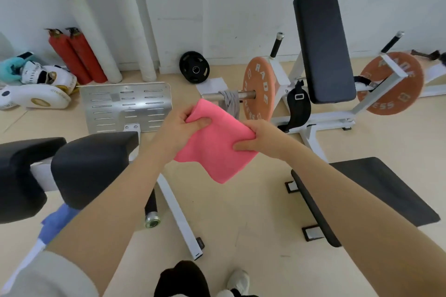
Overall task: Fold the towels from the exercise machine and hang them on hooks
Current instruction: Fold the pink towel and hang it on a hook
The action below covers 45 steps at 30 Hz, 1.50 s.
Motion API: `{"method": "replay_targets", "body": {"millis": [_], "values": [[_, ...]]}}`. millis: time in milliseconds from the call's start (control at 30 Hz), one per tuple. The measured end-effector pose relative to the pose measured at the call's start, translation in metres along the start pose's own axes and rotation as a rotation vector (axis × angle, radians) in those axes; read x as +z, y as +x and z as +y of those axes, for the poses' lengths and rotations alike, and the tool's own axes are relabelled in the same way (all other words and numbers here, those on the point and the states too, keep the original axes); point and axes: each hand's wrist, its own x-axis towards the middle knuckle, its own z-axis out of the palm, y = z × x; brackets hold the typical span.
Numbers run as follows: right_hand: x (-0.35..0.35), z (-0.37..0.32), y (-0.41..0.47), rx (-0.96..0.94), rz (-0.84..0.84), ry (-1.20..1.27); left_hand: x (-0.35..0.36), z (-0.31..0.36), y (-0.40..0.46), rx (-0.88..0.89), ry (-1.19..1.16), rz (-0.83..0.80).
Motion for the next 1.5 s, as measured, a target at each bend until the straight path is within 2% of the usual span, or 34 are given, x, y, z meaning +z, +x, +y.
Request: {"method": "replay_targets", "body": {"millis": [133, 200, 233, 333, 500, 600, 800, 1067, 1133, 1233, 1300, 1400, 1500], "values": [[-0.020, 0.047, 0.013, 0.037, -0.105, -0.100, 0.025, -0.009, 0.014, -0.080, 0.050, 0.062], [-0.029, 0.051, 0.029, 0.017, -0.148, -0.198, 0.032, -0.009, 0.028, -0.101, 0.099, 0.040], [-0.032, 0.047, 0.038, -0.012, -0.152, -0.164, 0.035, -0.008, 0.036, -0.098, 0.144, 0.024], [-0.039, 0.026, 0.066, -0.112, -0.065, 0.096, 0.042, -0.003, 0.064, -0.080, 0.249, -0.012], [-0.062, 0.014, 0.141, -0.226, 0.072, 0.028, 0.041, 0.000, 0.129, -0.081, 0.309, 0.022], [-0.085, 0.008, 0.200, -0.228, 0.049, -0.067, 0.019, -0.004, 0.179, -0.124, 0.303, 0.008], [-0.131, -0.016, 0.303, -0.256, 0.029, -0.059, -0.059, -0.038, 0.263, -0.245, 0.436, -0.075], [-0.144, -0.029, 0.420, -0.309, -0.078, -0.018, -0.110, -0.051, 0.347, -0.366, 0.477, -0.061], [-0.153, -0.035, 0.448, -0.317, -0.093, -0.012, -0.115, -0.043, 0.375, -0.300, 0.418, 0.008], [-0.160, -0.045, 0.492, -0.315, -0.144, 0.007, -0.113, -0.023, 0.418, -0.119, 0.560, 0.161], [-0.165, -0.054, 0.523, -0.326, -0.142, 0.027, -0.112, -0.013, 0.441, -0.062, 0.558, 0.251], [-0.173, -0.069, 0.565, -0.344, -0.134, 0.098, -0.121, -0.006, 0.473, -0.058, 0.502, 0.427], [-0.179, -0.082, 0.598, -0.361, -0.182, 0.177, -0.136, -0.004, 0.502, -0.057, 0.580, 0.529]]}}
